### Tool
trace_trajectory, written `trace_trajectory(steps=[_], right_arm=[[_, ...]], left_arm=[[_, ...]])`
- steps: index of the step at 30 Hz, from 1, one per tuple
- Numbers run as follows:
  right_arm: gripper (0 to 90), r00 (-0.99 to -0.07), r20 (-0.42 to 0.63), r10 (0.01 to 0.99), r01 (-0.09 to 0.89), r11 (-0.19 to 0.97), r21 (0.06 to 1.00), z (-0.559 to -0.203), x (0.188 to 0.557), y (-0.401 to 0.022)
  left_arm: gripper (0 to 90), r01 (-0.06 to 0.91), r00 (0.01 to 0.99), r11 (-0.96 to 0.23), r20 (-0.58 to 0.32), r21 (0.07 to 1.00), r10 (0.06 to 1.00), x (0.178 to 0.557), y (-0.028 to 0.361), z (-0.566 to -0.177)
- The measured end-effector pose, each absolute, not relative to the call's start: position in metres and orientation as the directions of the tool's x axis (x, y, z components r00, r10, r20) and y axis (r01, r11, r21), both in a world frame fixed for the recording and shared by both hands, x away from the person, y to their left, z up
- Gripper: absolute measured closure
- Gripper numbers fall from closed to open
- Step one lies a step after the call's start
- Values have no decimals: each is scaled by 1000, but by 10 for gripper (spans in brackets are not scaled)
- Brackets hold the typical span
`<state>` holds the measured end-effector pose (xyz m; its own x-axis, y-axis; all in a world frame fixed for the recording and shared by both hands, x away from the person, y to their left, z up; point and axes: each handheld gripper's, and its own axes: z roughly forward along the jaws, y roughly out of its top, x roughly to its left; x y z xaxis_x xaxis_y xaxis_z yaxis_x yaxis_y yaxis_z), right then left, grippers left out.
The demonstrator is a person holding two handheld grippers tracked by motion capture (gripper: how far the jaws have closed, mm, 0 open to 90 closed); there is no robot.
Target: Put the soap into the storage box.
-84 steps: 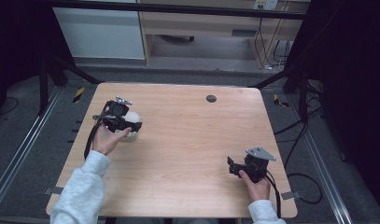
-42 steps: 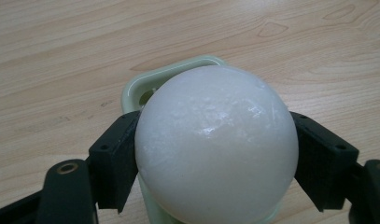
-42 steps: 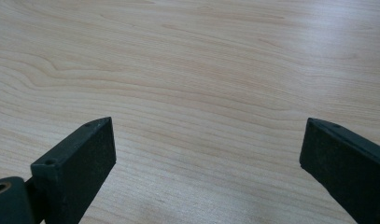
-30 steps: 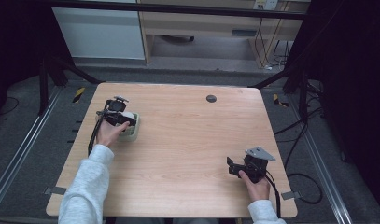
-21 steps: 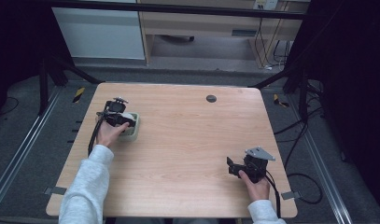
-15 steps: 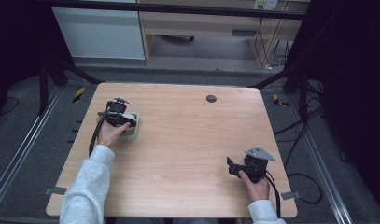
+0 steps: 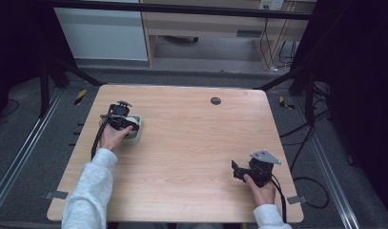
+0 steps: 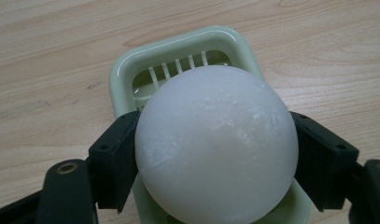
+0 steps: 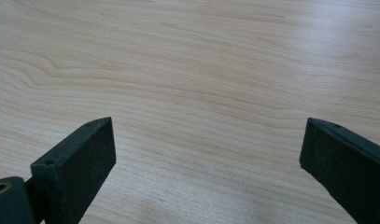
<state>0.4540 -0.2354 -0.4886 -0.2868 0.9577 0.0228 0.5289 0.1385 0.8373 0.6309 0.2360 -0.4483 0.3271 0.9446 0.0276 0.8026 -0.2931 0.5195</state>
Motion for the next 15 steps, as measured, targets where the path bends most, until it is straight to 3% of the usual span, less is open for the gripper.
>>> trace_trajectory(steps=[15], right_arm=[[39,-290,20,957,528,142,837,-489,454,-235]], left_arm=[[238,814,327,-295,24,501,945,632,237,-452]])
